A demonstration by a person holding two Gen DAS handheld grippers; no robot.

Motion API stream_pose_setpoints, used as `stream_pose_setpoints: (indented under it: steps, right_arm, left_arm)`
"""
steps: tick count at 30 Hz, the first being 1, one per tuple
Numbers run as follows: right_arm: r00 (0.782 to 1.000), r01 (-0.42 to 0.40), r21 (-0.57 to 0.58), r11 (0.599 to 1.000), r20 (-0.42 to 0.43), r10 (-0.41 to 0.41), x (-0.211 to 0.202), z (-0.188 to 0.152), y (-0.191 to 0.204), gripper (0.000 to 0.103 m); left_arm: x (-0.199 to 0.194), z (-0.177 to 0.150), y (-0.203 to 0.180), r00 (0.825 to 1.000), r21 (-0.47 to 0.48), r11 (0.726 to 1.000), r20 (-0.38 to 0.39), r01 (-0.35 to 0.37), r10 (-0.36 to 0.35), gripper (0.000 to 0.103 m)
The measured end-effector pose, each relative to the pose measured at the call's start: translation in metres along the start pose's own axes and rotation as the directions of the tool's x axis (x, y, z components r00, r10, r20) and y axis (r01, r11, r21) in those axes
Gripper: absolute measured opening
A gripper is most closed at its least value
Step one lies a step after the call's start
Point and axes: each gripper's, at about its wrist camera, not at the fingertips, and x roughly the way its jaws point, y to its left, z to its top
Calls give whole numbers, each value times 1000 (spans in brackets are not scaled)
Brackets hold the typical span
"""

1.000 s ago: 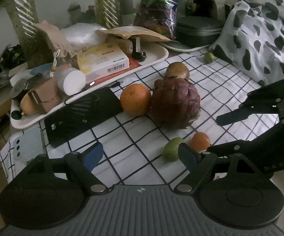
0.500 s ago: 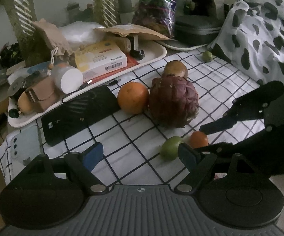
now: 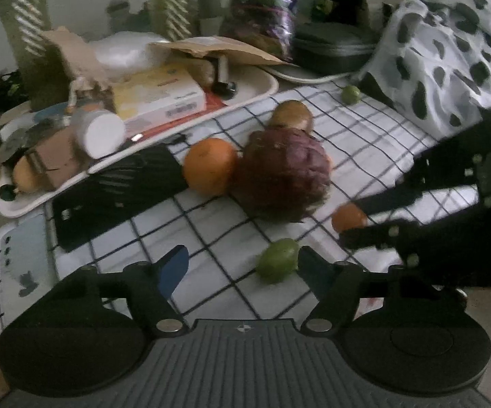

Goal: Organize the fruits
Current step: 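Grasp the green lime with the left tool while the right tool grasps a tangerine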

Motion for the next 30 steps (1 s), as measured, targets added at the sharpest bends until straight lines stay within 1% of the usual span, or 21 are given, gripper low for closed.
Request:
stream_pose_setpoints:
  steps: [3, 4, 5, 7, 11, 13, 15, 16, 17, 19, 22, 24, 30]
  right_arm:
    - [1000, 10, 24, 1000, 13, -11, -6, -1, -8, 25]
    - [1000, 14, 30, 999, 15, -15, -7, -1, -10, 25]
    - [1000, 17, 34, 999, 17, -18, -8, -1, -12, 25]
    - [1000, 20, 40, 999, 22, -21, -11, -3, -16, 25]
    - [999, 20, 48, 999, 28, -22, -15, -5, -20, 25]
    - [999, 21, 51, 998, 28, -23, -16, -6, -22, 25]
    - [999, 21, 54, 998, 30, -23, -17, -6, -23, 25]
    - [999, 20, 55, 998, 31, -22, -18, -7, -24, 25]
    - [999, 20, 57, 998, 32, -21, -18, -7, -25, 25]
    - [999, 21, 59, 998, 33, -22, -19, -7, -25, 25]
    - [999, 21, 60, 998, 33, -23, -19, -7, -26, 25]
    - [999, 22, 61, 998, 33, -24, -19, -7, -26, 25]
    - [999, 13, 59, 998, 37, -15, -23, -8, -23, 25]
  left_arm:
    - [5, -1, -10, 1000, 36, 999, -12, 17, -17, 69]
    - [7, -1, -12, 1000, 46, 999, -19, 25, -24, 66]
    - [9, -2, -14, 999, 53, 998, -25, 29, -27, 60]
    - [13, -2, -16, 999, 55, 998, -41, 29, -27, 56]
    - [16, 0, -19, 998, 64, 997, -36, 44, -42, 55]
    - [18, 1, -22, 999, 76, 996, -39, 39, -36, 55]
    - [22, 1, -23, 999, 88, 996, -44, 32, -28, 52]
    - [24, 2, -23, 999, 88, 996, -48, 29, -24, 43]
    - [26, 2, -22, 998, 84, 996, -56, 30, -25, 37]
    - [31, 2, -19, 997, 73, 997, -74, 28, -23, 36]
    - [32, 2, -16, 997, 55, 998, -73, 34, -30, 35]
    - [32, 3, -17, 997, 58, 998, -74, 39, -34, 32]
    - [28, 3, -19, 997, 59, 998, -76, 33, -29, 32]
